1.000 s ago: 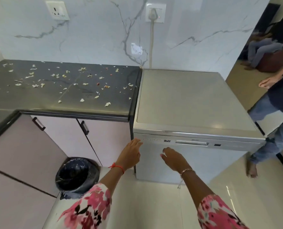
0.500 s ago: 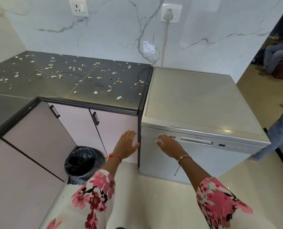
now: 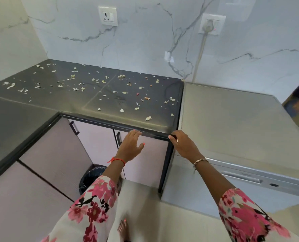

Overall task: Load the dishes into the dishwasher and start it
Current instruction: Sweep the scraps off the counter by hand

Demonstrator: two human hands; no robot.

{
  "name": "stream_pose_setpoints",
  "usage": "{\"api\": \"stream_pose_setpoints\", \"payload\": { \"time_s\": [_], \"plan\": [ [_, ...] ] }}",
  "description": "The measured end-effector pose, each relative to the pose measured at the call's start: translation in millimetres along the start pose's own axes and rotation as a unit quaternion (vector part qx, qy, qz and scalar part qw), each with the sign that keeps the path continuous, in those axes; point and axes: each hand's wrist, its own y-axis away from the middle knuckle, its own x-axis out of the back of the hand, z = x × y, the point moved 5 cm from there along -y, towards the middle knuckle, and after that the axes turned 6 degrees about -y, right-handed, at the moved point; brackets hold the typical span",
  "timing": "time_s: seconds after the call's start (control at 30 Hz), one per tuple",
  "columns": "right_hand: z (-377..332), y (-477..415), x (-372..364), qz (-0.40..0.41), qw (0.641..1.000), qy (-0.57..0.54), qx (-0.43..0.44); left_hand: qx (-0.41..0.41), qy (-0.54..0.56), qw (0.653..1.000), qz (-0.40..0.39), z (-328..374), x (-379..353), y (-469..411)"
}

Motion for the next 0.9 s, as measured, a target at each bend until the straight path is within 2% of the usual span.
{"api": "stream_pose_setpoints", "payload": {
  "time_s": [0.17,0.43,0.6,0.7,0.83,0.9],
  "plan": [
    [-18.1,-61.5,-36.3,0.035,0.999,-0.016,-0.014,-0.016,0.024,1.000,-0.008,-53.8,5.8,-51.5],
    [-1.1,-130.5,-62.3,0.077,0.991,-0.009,-0.111,-0.024,0.053,0.997,-0.053,-119.9,-4.1,-113.7],
    [31.9,-164.3,-58.7,0.072,0.979,0.025,-0.191,-0.013,0.049,0.998,-0.039,-143.7,-8.9,-151.7],
    [44.9,-180.9,-65.0,0.049,0.971,0.004,-0.234,-0.005,0.043,0.998,-0.038,-157.0,-13.1,-172.0],
    [27.8,-189.6,-90.2,0.074,0.956,0.037,-0.280,0.019,0.057,0.997,-0.050,-168.7,-16.2,-190.0],
    [5.4,-191.1,-110.2,0.082,0.959,0.068,-0.263,0.019,0.054,0.997,-0.049,-171.8,-18.2,-202.0]
  ]
}}
